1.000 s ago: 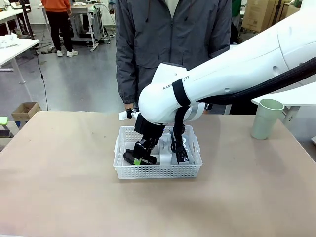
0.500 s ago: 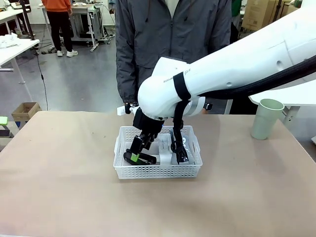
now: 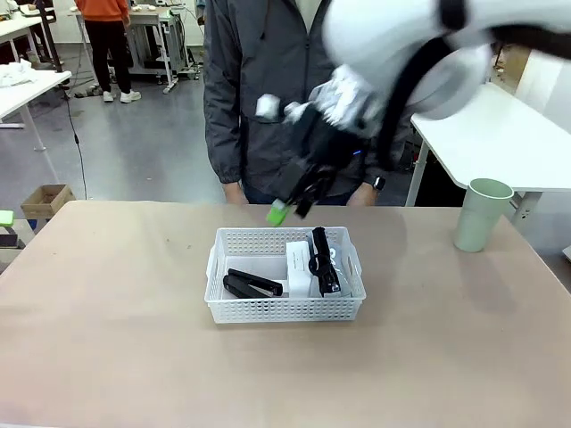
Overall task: Efficiently arrange items inside the basket to fit them all.
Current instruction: Pick up the Stapler and place it inside the Organizing basket, then pick up the Reusable plastic cup and place it inside the Organizing basket.
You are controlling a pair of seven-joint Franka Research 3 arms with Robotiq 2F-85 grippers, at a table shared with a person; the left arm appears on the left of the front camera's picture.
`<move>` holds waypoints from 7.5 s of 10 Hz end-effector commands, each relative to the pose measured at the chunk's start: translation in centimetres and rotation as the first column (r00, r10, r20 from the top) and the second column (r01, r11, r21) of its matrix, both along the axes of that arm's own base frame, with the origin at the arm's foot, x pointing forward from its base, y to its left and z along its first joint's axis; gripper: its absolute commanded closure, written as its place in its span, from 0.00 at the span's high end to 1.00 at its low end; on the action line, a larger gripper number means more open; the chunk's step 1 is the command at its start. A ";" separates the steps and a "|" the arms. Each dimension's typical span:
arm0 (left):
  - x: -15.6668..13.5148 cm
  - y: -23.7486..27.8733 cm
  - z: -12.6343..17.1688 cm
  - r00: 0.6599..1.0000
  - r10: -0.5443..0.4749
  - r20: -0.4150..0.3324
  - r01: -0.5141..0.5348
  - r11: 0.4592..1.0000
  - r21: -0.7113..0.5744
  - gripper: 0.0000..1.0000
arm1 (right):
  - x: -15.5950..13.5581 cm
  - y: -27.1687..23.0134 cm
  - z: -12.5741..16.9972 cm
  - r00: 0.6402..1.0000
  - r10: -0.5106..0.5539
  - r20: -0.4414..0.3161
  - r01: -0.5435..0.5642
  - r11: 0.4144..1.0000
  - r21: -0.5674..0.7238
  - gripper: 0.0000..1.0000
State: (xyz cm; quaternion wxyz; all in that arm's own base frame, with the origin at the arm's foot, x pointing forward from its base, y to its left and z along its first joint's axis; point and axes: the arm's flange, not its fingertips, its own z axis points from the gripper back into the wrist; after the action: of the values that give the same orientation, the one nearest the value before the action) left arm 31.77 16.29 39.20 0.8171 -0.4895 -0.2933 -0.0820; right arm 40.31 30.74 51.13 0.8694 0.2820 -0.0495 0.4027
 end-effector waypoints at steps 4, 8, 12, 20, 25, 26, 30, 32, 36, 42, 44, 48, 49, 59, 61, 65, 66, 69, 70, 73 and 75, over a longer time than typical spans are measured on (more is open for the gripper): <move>-0.1 0.0 0.3 1.000 -0.004 -0.011 0.004 1.000 -0.012 1.00 | -9.0 -22.5 -1.6 0.899 -0.384 -0.209 0.436 0.829 0.349 1.00; -0.1 0.0 0.3 1.000 -0.004 -0.011 0.004 1.000 -0.012 1.00 | -17.4 -35.8 -8.4 0.733 -0.564 -0.380 0.672 0.518 0.529 1.00; -0.1 0.0 0.3 1.000 -0.004 -0.011 0.004 1.000 -0.012 1.00 | -21.0 -37.6 -17.5 0.705 -0.550 -0.449 0.705 0.473 0.528 1.00; -0.1 0.0 0.3 1.000 -0.004 -0.011 0.004 1.000 -0.012 1.00 | -13.5 -45.7 -9.6 0.678 -0.568 -0.466 0.732 0.462 0.501 1.00; -0.1 0.0 0.3 1.000 -0.004 -0.011 0.004 1.000 -0.012 1.00 | -13.5 -45.7 -9.6 0.678 -0.568 -0.466 0.732 0.462 0.501 1.00; -0.1 0.0 0.3 1.000 -0.004 -0.011 0.004 1.000 -0.012 1.00 | -13.5 -45.7 -9.6 0.678 -0.568 -0.466 0.732 0.462 0.501 1.00; -0.1 0.0 0.3 1.000 -0.004 -0.011 0.004 1.000 -0.012 1.00 | -13.5 -45.7 -9.6 0.678 -0.568 -0.466 0.732 0.462 0.501 1.00; -0.1 0.0 0.3 1.000 -0.004 -0.011 0.004 1.000 -0.012 1.00 | -13.5 -45.7 -9.6 0.678 -0.568 -0.466 0.732 0.462 0.501 1.00; -0.1 0.0 0.3 1.000 -0.004 -0.011 0.004 1.000 -0.012 1.00 | -10.6 -49.2 -11.5 0.628 -0.745 0.223 0.654 0.661 0.368 1.00; -0.1 0.0 0.3 1.000 -0.004 -0.011 0.004 1.000 -0.012 1.00 | -9.0 -52.1 -9.5 0.659 -0.534 0.529 0.532 0.829 0.174 1.00; -0.1 0.0 0.3 1.000 -0.004 -0.011 0.004 1.000 -0.012 1.00 | -9.0 -52.1 -9.5 0.659 -0.534 0.529 0.532 0.829 0.174 1.00; -0.1 0.0 0.3 1.000 -0.004 -0.011 0.004 1.000 -0.012 1.00 | -6.6 -52.1 -12.7 0.673 -0.343 0.656 0.440 0.898 0.018 1.00; -0.1 0.0 0.3 1.000 -0.004 -0.011 0.004 1.000 -0.012 1.00 | -5.8 -52.1 -13.6 0.680 -0.325 0.657 0.428 0.904 0.004 1.00; -0.1 0.0 0.3 1.000 -0.004 -0.011 0.004 1.000 -0.012 1.00 | 5.8 -48.7 -24.3 0.709 -0.297 0.639 0.344 0.937 0.055 1.00; -0.1 0.0 0.3 1.000 -0.004 -0.011 0.004 1.000 -0.012 1.00 | 6.3 -48.0 -25.1 0.707 -0.304 0.638 0.317 0.943 0.098 1.00; -0.1 0.0 0.3 1.000 -0.004 -0.011 0.004 1.000 -0.012 1.00 | 7.9 -46.3 -27.0 0.694 -0.306 0.652 0.272 0.950 0.156 1.00; -0.1 0.0 0.3 1.000 -0.004 -0.011 0.004 1.000 -0.012 1.00 | 8.4 -46.1 -27.4 0.702 -0.305 0.644 0.242 0.952 0.187 1.00; -0.1 0.0 0.3 1.000 -0.004 -0.011 0.004 1.000 -0.012 1.00 | 9.7 -45.1 -28.1 0.651 -0.332 0.682 0.231 0.943 0.239 1.00; -0.1 0.0 0.3 1.000 -0.004 -0.011 0.004 1.000 -0.012 1.00 | 9.9 -44.8 -28.3 0.635 -0.361 0.683 0.219 0.932 0.289 1.00; -0.1 0.0 0.3 1.000 -0.004 -0.011 0.004 1.000 -0.012 1.00 | 10.0 -44.9 -27.7 0.586 -0.431 0.685 0.230 0.900 0.370 1.00; -0.1 0.0 0.3 1.000 -0.004 -0.011 0.004 1.000 -0.012 1.00 | 9.8 -44.7 -26.6 0.559 -0.430 0.709 0.183 0.898 0.401 1.00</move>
State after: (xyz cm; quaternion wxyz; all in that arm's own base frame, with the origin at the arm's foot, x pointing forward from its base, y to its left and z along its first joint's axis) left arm 31.79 16.25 39.17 0.8173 -0.4897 -0.2924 -0.0821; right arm 50.43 -14.05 24.37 0.7893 0.1942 -0.4970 0.3038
